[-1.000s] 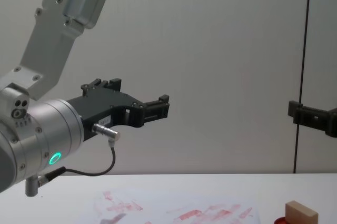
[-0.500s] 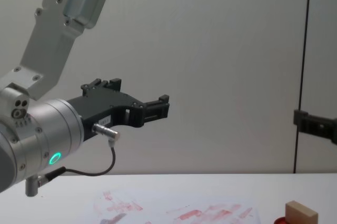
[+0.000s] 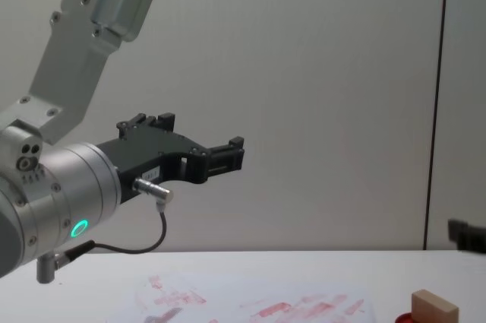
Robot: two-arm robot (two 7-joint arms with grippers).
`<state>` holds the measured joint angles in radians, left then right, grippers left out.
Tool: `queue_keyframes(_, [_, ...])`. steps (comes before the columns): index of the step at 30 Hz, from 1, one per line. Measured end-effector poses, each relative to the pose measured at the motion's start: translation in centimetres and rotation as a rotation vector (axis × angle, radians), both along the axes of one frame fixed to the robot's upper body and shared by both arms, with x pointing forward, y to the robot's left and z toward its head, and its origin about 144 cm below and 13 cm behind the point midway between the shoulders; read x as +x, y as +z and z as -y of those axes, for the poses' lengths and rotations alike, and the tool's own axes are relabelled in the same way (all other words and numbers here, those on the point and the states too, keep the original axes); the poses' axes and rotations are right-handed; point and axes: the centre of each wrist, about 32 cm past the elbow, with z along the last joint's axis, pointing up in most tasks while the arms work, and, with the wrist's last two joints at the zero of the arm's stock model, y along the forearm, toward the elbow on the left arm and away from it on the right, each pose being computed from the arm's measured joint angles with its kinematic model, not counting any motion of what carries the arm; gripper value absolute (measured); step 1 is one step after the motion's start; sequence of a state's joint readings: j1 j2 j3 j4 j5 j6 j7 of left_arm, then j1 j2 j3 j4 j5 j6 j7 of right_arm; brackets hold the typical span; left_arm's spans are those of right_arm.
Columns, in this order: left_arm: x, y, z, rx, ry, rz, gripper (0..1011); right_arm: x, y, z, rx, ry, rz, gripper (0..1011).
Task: Use the one hand to pick up the stamp and affix it onto the A4 paper.
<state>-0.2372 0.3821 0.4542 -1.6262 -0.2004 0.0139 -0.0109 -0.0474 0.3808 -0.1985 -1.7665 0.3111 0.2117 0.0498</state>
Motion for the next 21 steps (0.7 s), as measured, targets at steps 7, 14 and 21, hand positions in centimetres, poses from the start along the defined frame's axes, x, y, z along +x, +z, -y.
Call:
queue_keyframes(7, [0.0, 0.0, 0.0, 0.000, 0.000, 0.000, 1001, 0.4, -0.8, 0.4, -0.033, 0.006, -0.077, 1001])
queue_keyframes(14, [0.0, 0.0, 0.0, 0.000, 0.000, 0.000, 1002, 1.0, -1.6, 0.3, -0.054, 0.022, -0.122, 1001])
queue_keyframes(21, [0.0, 0.0, 0.0, 0.000, 0.000, 0.000, 1001, 1.9, -2.2, -0.2, -0.068, 0.043, -0.148, 1001])
